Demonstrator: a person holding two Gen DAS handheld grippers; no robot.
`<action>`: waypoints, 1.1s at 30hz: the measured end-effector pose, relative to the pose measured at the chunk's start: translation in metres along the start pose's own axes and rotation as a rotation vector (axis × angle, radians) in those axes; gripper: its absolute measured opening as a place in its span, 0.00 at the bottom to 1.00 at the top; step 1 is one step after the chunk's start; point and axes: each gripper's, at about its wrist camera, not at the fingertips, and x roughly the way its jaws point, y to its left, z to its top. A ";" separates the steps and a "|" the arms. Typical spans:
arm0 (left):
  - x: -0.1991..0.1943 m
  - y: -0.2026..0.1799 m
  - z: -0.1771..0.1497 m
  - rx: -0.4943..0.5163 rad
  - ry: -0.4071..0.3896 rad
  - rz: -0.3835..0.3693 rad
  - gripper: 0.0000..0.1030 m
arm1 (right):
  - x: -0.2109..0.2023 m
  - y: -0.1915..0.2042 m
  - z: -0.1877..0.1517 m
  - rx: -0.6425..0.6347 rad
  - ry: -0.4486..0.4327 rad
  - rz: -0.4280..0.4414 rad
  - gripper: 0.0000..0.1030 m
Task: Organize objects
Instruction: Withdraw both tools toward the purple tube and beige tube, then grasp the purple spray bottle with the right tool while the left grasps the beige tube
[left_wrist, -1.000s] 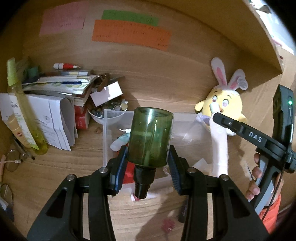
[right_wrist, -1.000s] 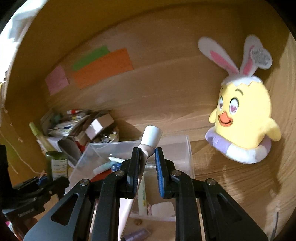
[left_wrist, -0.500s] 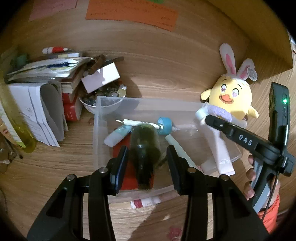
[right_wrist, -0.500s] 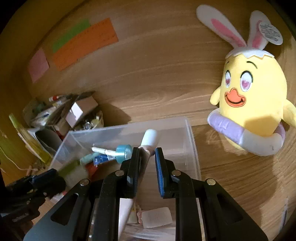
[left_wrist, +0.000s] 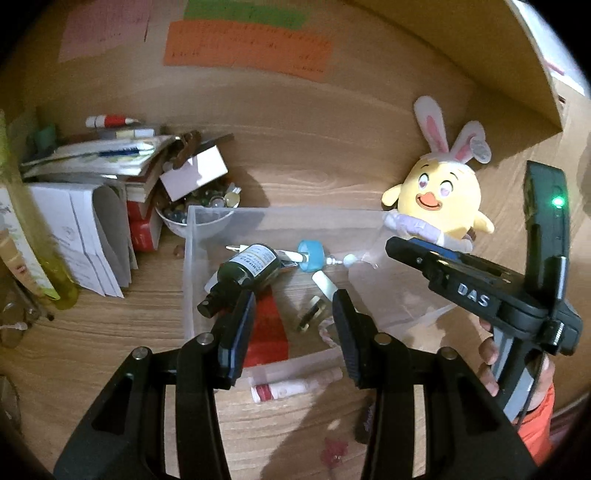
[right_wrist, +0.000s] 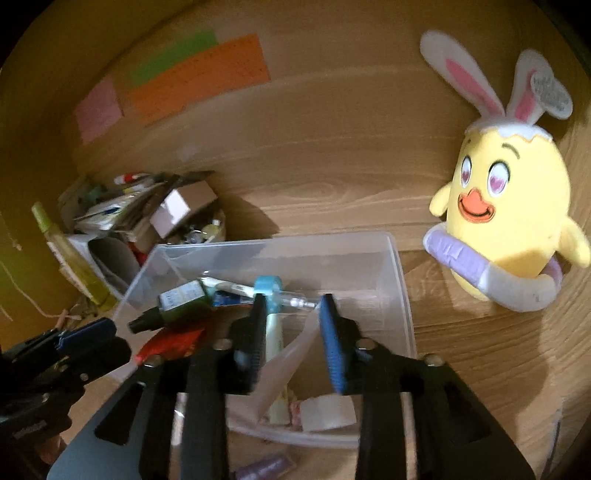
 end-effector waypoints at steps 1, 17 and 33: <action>-0.004 -0.001 -0.001 0.005 -0.006 0.001 0.41 | -0.005 0.002 -0.001 -0.008 -0.010 -0.002 0.41; -0.012 -0.013 -0.044 0.082 0.076 0.000 0.44 | -0.058 0.012 -0.059 -0.107 -0.015 -0.054 0.54; 0.049 -0.023 -0.062 0.156 0.260 -0.035 0.46 | -0.017 -0.005 -0.104 -0.040 0.182 0.024 0.55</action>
